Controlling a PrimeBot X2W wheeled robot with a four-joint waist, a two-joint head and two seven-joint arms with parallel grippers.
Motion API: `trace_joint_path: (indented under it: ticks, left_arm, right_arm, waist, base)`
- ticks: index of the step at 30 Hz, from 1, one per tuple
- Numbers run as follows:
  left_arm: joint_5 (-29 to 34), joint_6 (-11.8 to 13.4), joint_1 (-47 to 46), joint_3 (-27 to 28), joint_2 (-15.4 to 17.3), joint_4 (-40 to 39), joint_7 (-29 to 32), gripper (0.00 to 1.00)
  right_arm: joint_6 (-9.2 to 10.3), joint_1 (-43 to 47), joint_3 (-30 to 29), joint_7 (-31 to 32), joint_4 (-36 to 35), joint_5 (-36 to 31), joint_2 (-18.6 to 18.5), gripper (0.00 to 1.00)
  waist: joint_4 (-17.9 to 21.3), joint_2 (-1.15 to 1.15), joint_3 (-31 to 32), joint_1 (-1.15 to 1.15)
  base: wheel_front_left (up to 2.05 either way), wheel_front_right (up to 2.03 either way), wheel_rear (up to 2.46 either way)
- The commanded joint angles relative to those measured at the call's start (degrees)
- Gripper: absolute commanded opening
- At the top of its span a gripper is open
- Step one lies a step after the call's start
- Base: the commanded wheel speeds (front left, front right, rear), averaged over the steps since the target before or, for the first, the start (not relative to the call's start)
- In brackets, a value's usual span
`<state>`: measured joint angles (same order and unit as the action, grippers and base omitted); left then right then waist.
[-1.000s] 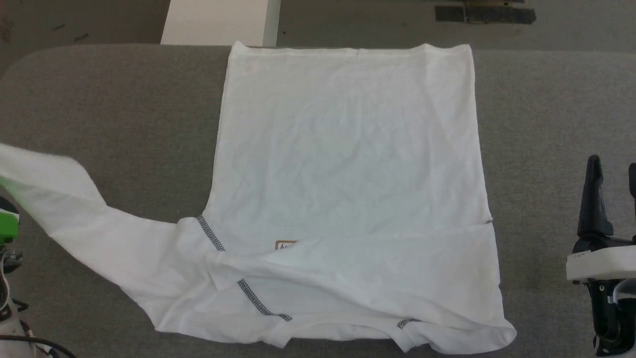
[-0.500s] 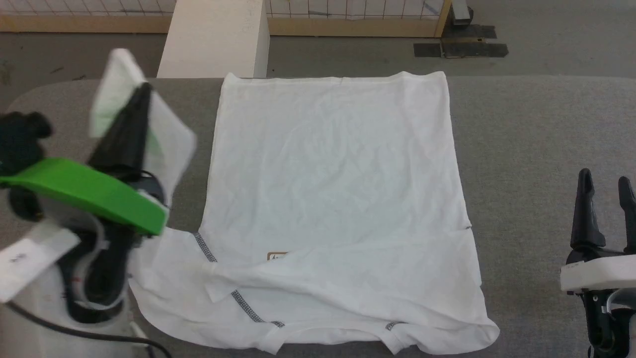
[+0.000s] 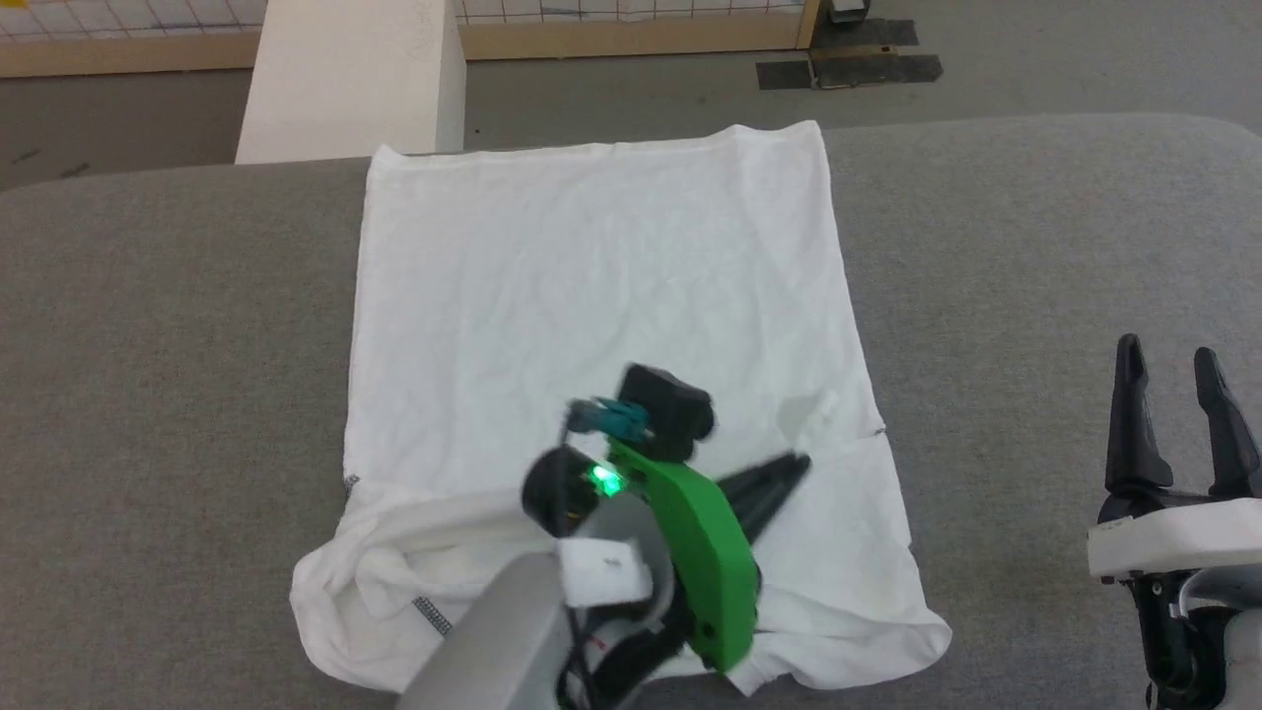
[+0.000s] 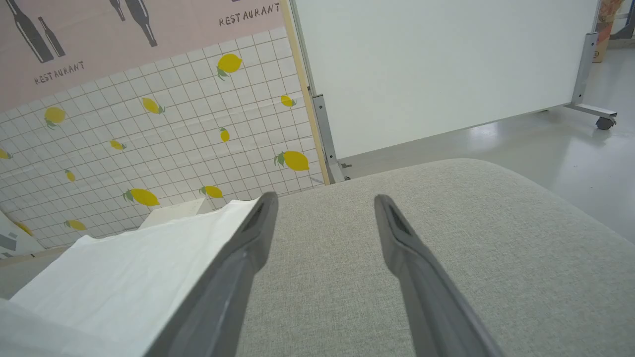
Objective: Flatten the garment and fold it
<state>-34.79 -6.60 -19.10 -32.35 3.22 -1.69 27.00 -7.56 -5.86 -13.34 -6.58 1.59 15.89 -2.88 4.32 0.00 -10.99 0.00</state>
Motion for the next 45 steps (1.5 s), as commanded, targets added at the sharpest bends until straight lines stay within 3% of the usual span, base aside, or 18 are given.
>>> trace_joint_path:
  ticks: [1,6,7,8,9,13,14,16,20,23,29,33,37,38,45]
  left_arm:
    - [0.12,-0.56,-0.83,-3.08,0.04,1.46,1.14,0.0]
    - [-2.71,-0.83,0.44,-11.29,2.76,6.93,8.13,0.0]
    - [-3.42,-0.84,0.57,-11.87,3.09,7.34,8.94,0.21]
    - [-4.45,-0.85,0.75,-11.89,3.19,7.54,9.11,0.87]
    - [-6.39,-0.86,0.86,-10.69,3.48,7.15,8.02,1.0]
    - [-9.17,0.32,0.06,-3.11,3.26,4.1,0.97,1.0]
    - [-7.03,2.81,-1.58,4.66,5.04,1.96,-7.97,1.0]
    - [-4.31,4.85,-2.11,9.4,6.83,1.6,-14.38,1.0]
    - [2.66,9.5,-1.13,17.31,10.65,3.13,-28.58,1.0]
    - [5.01,11.15,1.18,20.39,11.88,5.73,-36.27,1.0]
    - [7.54,13.48,4.15,22.58,12.13,7.61,-40.7,1.0]
    - [8.56,14.66,4.8,23.92,11.82,4.84,-41.47,1.0]
    - [9.46,14.93,3.85,24.22,11.77,1.72,-41.68,1.0]
    - [9.53,14.6,1.92,24.1,11.47,-0.67,-41.74,1.0]
    - [10.33,13.37,-2.64,22.8,10.84,-3.5,-41.84,1.0]
  right_arm:
    - [0.08,-0.62,0.18,-0.35,0.33,0.48,0.01,1.0]
    - [0.08,0.0,-0.31,-0.9,0.74,0.77,0.01,1.0]
    - [0.08,0.05,-0.18,-1.27,0.52,0.43,0.01,1.0]
    - [0.08,0.03,-0.07,-1.61,0.31,0.32,0.01,1.0]
    - [0.08,-0.04,-0.14,-1.57,0.31,0.44,0.01,1.0]
    - [0.08,-0.36,0.02,-1.18,0.51,0.3,0.01,1.0]
    - [0.08,-0.26,0.28,-0.7,0.58,0.39,0.01,1.0]
    - [0.08,-0.08,0.39,-0.41,0.56,0.41,0.01,1.0]
    - [0.08,-0.07,0.76,0.46,0.67,0.44,0.01,1.0]
    - [0.08,-0.52,1.66,1.39,0.22,-0.26,0.01,1.0]
    - [0.08,-3.73,2.03,5.68,-0.22,-0.62,0.01,1.0]
    - [0.08,-10.66,0.41,13.21,1.45,-2.54,0.01,1.0]
    - [0.08,-21.31,-0.53,21.12,4.56,-6.05,0.01,1.0]
    - [0.08,-31.25,-1.48,28.58,8.05,-9.93,-0.66,1.0]
    - [0.08,-49.84,-3.63,42.05,16.64,-16.92,-2.98,1.0]
  waist:
    - [1.17,0.0,-0.28,0.0]
    - [1.17,0.0,-0.42,0.0]
    - [1.05,0.0,-0.41,0.0]
    - [0.9,0.0,-0.4,0.0]
    - [0.37,0.0,-0.19,0.0]
    - [-0.49,0.0,0.45,0.0]
    - [-1.16,0.0,1.07,0.0]
    - [-1.54,0.0,1.4,0.0]
    - [-2.0,0.0,1.76,0.0]
    - [-2.44,0.0,1.49,0.0]
    - [-3.13,0.0,-0.32,0.0]
    - [-3.6,0.0,-4.11,0.0]
    - [-4.75,0.0,-9.42,0.0]
    - [-6.4,0.0,-14.63,0.0]
    - [-10.92,0.0,-23.33,0.0]
  base:
    - [0.0,0.0,0.0]
    - [0.0,0.0,0.0]
    - [0.0,0.0,0.0]
    - [0.0,0.0,0.0]
    - [0.0,0.0,0.0]
    - [0.0,0.0,0.0]
    - [0.0,0.0,0.0]
    - [0.0,0.0,0.0]
    - [0.0,0.0,0.0]
    - [0.0,0.0,0.0]
    - [0.0,0.0,0.0]
    - [0.0,0.0,0.0]
    - [0.0,0.0,0.0]
    - [0.0,0.0,0.0]
    - [0.0,0.0,0.0]
